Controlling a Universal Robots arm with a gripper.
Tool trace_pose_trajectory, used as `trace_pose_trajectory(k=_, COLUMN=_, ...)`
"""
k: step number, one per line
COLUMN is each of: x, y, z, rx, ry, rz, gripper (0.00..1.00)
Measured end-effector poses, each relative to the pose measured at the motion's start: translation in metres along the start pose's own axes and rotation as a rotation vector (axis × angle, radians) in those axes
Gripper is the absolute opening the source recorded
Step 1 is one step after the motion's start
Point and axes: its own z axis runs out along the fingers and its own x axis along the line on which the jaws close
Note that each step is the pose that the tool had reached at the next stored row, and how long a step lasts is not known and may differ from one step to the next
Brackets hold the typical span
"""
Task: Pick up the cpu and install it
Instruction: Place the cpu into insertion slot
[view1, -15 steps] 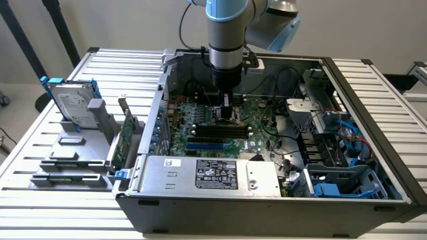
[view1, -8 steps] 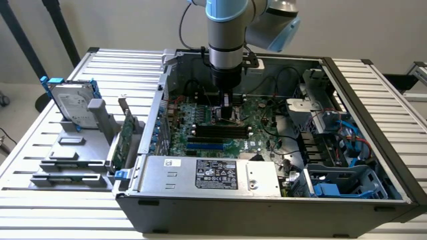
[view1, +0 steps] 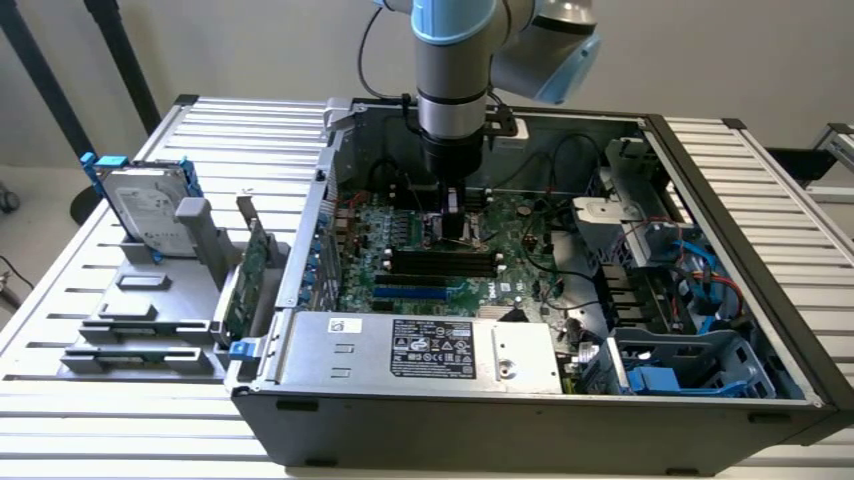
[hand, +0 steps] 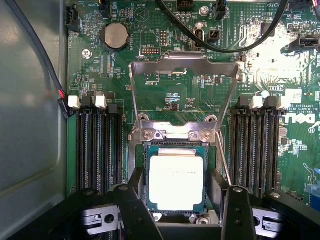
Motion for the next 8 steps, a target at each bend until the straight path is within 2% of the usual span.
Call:
trace_pose_trajectory(k=3, x=0.0, y=0.0002, z=-0.0024, rx=0.0001, ry=0.0002, rz=0.0, gripper=0.62)
trace_pose_trajectory(k=8, x=0.0, y=0.0011, z=-0.0147, rx=0.0002, ry=0.0026, rz=0.0, gripper=0.62)
